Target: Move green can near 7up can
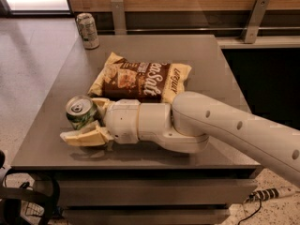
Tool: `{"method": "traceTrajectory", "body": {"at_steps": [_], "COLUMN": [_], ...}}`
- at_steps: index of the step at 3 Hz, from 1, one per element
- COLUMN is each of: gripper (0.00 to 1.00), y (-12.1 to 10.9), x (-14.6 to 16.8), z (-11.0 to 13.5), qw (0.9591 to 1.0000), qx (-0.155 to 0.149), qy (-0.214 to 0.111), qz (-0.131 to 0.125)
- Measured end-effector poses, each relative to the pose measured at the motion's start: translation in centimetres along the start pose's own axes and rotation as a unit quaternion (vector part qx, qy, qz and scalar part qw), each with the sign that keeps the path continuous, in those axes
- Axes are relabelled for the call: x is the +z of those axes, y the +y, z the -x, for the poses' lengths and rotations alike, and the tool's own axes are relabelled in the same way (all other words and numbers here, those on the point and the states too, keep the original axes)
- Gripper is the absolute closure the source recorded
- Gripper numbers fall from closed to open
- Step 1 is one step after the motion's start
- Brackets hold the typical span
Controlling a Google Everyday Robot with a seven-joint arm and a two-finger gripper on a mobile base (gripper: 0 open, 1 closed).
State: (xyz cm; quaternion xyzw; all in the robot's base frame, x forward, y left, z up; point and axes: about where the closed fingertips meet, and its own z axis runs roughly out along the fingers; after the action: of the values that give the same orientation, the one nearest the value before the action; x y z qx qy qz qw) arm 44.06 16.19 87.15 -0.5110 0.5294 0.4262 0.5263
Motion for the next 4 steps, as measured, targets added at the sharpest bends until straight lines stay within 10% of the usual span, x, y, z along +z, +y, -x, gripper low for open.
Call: {"method": "traceTrajectory", "body": {"at_steps": [2, 4], "gripper": [1.0, 1.0], "y": [0.2, -7.0], "x": [0.2, -4.9], "z": [0.2, 2.5], "qw": [1.0, 0.998], "qx": [-0.001, 0.037], "qy": [0.0, -0.018], "qz": [0.002, -0.047]}}
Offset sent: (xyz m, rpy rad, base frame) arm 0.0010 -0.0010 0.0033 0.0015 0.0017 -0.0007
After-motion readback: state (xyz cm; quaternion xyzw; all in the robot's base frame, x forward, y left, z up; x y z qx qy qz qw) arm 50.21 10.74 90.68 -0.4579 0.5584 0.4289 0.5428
